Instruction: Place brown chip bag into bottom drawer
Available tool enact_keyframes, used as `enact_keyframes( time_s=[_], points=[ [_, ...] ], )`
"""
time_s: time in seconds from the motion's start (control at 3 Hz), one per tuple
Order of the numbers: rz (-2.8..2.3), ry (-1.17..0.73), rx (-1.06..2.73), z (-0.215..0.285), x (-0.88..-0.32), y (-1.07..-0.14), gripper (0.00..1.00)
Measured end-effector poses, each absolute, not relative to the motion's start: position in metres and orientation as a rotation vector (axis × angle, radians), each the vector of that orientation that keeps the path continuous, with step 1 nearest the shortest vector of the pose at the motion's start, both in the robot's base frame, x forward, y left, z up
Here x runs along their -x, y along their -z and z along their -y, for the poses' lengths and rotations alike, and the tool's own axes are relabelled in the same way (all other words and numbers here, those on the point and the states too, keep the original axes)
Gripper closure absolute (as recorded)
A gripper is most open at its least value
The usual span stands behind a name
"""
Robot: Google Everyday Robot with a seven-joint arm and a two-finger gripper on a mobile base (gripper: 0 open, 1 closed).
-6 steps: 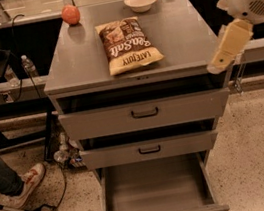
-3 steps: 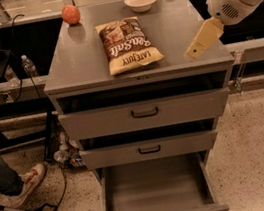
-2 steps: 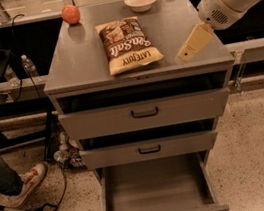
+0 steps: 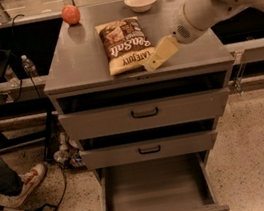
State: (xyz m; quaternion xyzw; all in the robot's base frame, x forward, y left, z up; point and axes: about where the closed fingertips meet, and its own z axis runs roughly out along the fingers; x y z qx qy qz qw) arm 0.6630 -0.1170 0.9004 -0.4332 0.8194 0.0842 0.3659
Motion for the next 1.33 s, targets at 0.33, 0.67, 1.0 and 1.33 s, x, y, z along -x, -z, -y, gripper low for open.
enact_keyframes(
  time_s=[0.33, 0.67, 1.0, 1.33],
  points=[
    [-2.111, -0.244, 1.027, 0.091, -0.688, -0.885, 0.00],
    [-2.102, -0.264, 0.977, 0.071, -0.711, -0.877, 0.00],
    [-2.119, -0.283, 0.915, 0.050, -0.736, -0.862, 0.00],
    [-2.149, -0.302, 0.878, 0.035, -0.752, -0.847, 0.00]
  ],
)
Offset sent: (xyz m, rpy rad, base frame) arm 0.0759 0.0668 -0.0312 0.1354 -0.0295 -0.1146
